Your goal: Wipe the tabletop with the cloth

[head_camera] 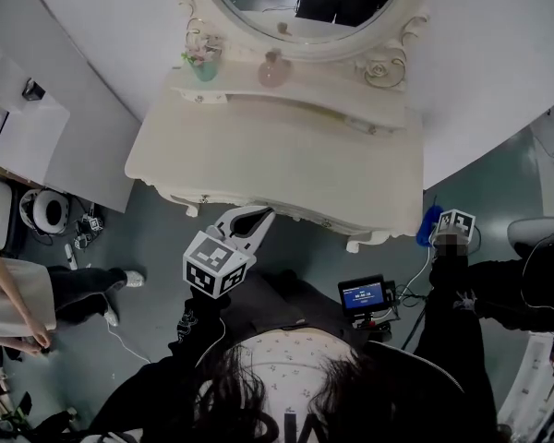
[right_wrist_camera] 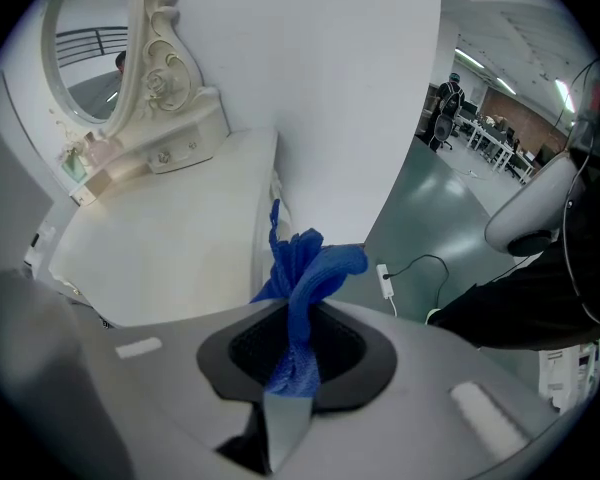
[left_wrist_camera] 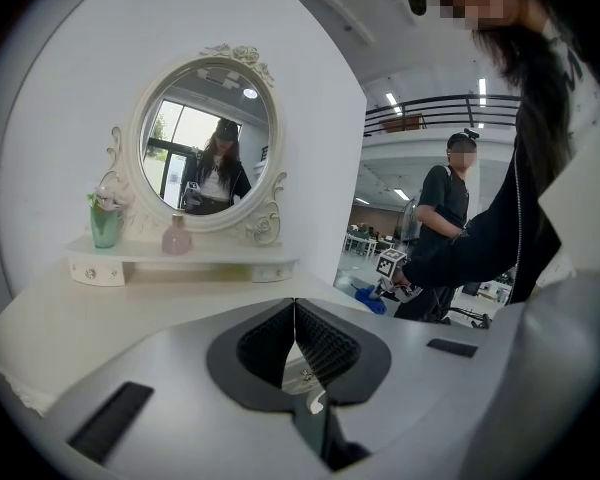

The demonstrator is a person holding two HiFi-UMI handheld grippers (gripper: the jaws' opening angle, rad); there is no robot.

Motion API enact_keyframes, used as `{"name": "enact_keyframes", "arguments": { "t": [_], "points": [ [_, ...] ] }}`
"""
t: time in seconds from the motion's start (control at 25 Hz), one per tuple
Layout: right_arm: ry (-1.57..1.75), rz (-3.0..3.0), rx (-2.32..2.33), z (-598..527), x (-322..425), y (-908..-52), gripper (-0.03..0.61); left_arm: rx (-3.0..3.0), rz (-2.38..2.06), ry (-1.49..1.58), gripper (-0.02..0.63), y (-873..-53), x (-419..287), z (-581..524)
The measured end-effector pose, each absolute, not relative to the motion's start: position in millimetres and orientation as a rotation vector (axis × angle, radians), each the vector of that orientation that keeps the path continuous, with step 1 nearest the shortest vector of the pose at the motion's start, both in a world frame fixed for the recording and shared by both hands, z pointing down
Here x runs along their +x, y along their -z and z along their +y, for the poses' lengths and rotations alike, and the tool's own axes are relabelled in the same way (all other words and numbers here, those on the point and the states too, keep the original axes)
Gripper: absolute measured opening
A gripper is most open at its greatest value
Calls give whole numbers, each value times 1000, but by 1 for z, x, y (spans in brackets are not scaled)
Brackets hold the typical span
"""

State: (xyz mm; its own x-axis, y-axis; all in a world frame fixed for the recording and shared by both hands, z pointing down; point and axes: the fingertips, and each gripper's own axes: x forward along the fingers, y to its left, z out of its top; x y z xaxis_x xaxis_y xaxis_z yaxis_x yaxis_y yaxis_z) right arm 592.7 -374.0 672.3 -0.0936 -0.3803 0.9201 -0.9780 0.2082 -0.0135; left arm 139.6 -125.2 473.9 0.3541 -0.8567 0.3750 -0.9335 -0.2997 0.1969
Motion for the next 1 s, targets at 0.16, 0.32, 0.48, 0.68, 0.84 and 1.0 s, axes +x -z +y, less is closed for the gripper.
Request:
{"name": "enact_keyframes", "arguments": {
  "t": [0.16, 0.32, 0.48, 0.68, 0.84, 1.0],
  "points": [
    [-864, -1631, 1305, -375, 589, -668, 60, 2247, -1568, -276, 0, -474, 138, -122],
    [-858, -1635, 1307, -373, 587, -664, 60, 2246, -1571, -275, 0, -473, 136, -119],
    [-857, -1673, 1313, -377, 582, -654, 60, 2243, -1580, -270, 0, -472, 134, -115],
    [-802, -1770, 1272, -391, 554, -632, 60, 2227, -1589, -265, 0, -476, 132, -105],
    [-757, -1858, 1228, -408, 520, -613, 60, 2214, -1617, -264, 0, -474, 127, -99],
    [-723, -1966, 1182, -415, 476, -589, 60, 2191, -1653, -253, 0, -473, 118, -89]
  ]
}}
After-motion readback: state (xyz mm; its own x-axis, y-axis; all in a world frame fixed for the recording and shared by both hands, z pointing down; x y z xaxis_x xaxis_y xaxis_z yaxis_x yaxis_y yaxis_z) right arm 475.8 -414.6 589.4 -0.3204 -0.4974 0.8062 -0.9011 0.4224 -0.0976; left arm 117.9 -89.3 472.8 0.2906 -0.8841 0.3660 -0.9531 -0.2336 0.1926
